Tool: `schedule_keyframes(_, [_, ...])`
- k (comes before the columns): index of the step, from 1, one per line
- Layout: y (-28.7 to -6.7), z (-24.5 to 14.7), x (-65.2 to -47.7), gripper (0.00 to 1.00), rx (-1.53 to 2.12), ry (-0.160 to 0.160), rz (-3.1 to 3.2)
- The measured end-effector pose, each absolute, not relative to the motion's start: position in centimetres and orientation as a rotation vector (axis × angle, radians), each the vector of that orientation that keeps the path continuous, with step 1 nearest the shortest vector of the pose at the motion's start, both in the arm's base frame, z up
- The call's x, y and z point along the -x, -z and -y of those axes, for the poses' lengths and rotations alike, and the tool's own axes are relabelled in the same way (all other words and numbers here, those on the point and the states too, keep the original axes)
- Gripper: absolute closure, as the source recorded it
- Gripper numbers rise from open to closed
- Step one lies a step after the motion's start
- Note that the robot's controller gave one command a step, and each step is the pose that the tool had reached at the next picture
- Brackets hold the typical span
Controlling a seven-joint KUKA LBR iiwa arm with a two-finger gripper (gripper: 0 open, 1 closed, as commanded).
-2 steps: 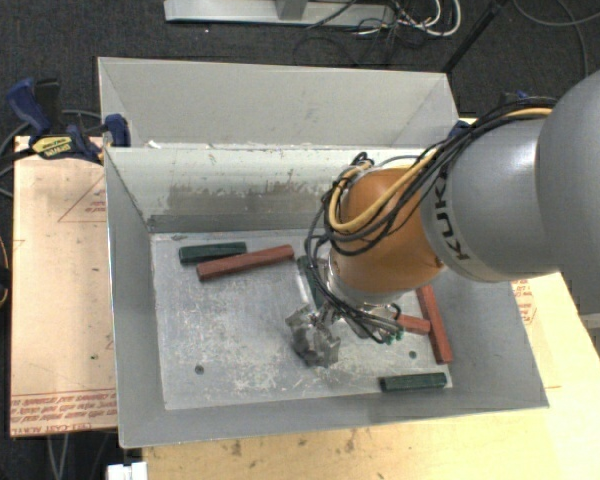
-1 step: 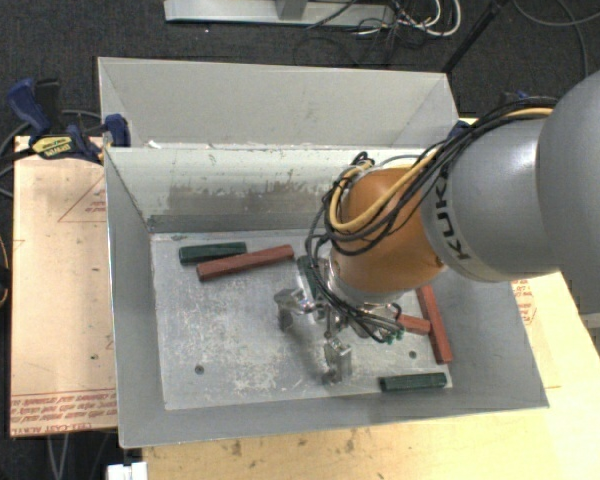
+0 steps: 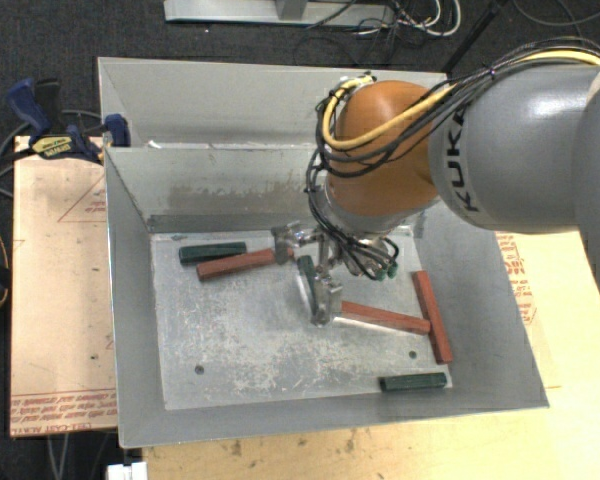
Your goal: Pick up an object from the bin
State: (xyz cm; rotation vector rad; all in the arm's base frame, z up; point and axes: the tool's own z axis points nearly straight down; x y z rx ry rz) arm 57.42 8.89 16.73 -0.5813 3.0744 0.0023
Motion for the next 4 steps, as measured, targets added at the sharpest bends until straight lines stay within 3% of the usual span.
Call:
schedule_keyframes(1, [-14.6, 0.0, -63.2, 0.00, 0.477, 0.005, -3.099])
schedule_keyframes(2, [-6.7, 5.4, -55.2, 0.00, 0.330, -0.002, -3.135])
schedule_keyframes(3, [-7.2, 5.0, -55.7, 1.00, 0.343, -0.001, -3.122])
schedule_keyframes(4, [-22.3, 5.7, -54.7, 1.00, 0.492, 0.003, -3.091])
